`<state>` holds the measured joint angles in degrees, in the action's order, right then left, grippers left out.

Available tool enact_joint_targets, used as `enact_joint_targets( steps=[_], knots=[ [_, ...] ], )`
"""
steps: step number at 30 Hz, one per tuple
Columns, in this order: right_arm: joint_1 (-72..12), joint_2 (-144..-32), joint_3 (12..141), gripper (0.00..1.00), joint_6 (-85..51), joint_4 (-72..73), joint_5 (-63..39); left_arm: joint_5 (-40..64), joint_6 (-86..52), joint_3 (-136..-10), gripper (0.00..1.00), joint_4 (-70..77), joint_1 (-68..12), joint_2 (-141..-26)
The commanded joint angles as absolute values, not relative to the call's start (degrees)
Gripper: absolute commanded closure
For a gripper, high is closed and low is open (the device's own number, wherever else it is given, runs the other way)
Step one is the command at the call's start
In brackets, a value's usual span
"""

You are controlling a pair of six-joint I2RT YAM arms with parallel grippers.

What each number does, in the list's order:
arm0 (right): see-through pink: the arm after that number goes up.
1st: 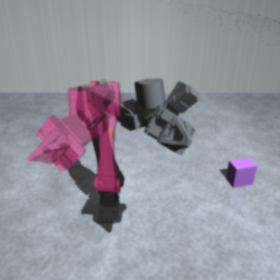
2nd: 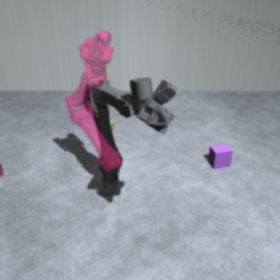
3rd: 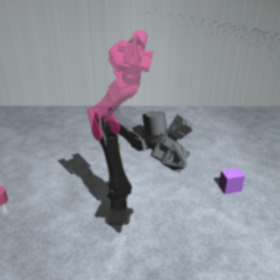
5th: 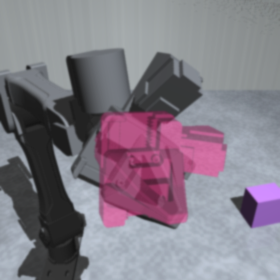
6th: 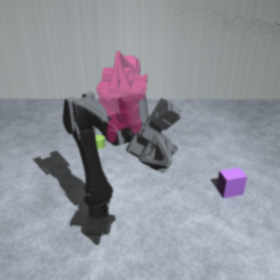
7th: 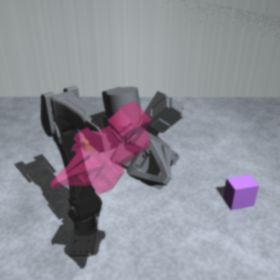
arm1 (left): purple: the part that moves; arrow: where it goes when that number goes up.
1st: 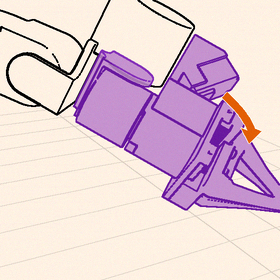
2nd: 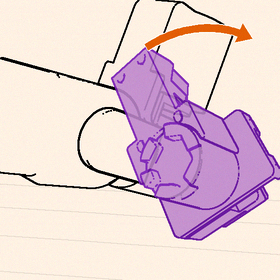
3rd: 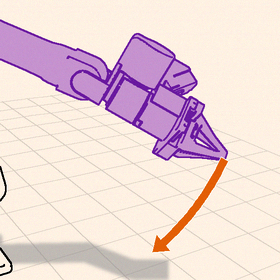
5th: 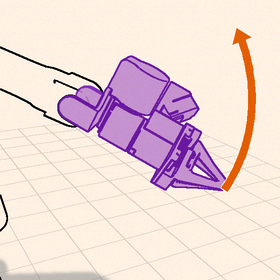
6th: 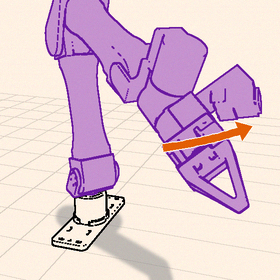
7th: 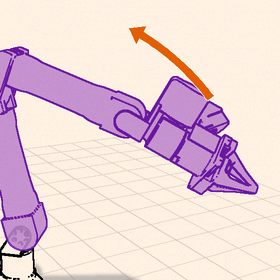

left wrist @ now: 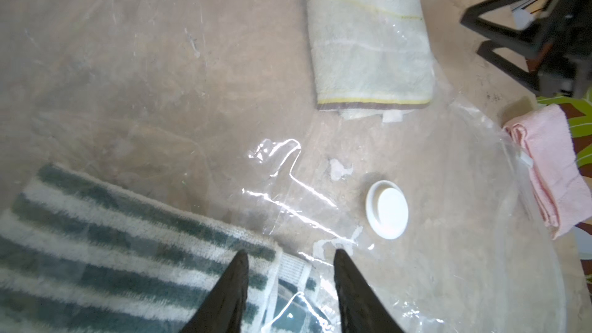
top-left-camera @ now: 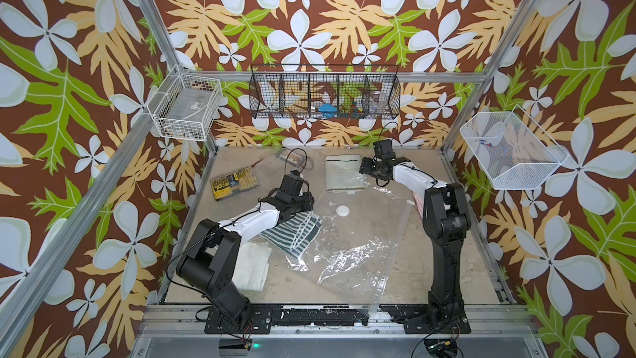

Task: Place the folded towel into the vacuum bag
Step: Pick up the towel from the center of the board.

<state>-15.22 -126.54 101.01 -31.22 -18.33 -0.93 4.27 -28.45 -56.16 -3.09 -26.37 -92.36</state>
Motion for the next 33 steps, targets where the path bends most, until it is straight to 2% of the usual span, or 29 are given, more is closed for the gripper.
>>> enact_joint_targets(
  steps=[1,10,13,17,20,22,27,33],
  knots=[
    [-16.3,-130.5,106.3,0.24,-30.5,-21.0,1.7,6.6,-28.9,-56.4,0.53,-2.1,-26.3,-90.8],
    [-18.0,-139.1,115.7,0.26,-30.9,-31.0,9.7,8.2,-27.7,-54.4,0.53,0.1,-26.3,-89.6],
    [-18.1,-141.4,117.3,0.29,-30.8,-32.9,8.4,9.0,-27.8,-53.9,0.53,1.0,-26.3,-89.7],
    [-17.5,-141.3,115.6,0.48,-32.4,-34.5,8.9,9.1,-27.7,-53.7,0.53,1.8,-26.3,-90.3],
    [-15.1,-136.4,109.1,0.71,-33.6,-28.7,7.8,9.0,-28.0,-53.0,0.53,2.2,-26.3,-90.9],
    [-12.8,-134.4,108.1,0.79,-33.3,-27.6,8.0,9.2,-28.2,-52.7,0.53,1.9,-26.3,-91.0],
    [-7.2,-131.0,108.6,0.91,-31.8,-28.7,8.7,9.0,-28.2,-52.5,0.53,1.8,-26.3,-89.9],
    [-7.1,-121.1,106.4,0.96,-26.6,-25.7,15.1,8.5,-28.2,-52.7,0.53,1.0,-26.3,-89.3]
  ],
)
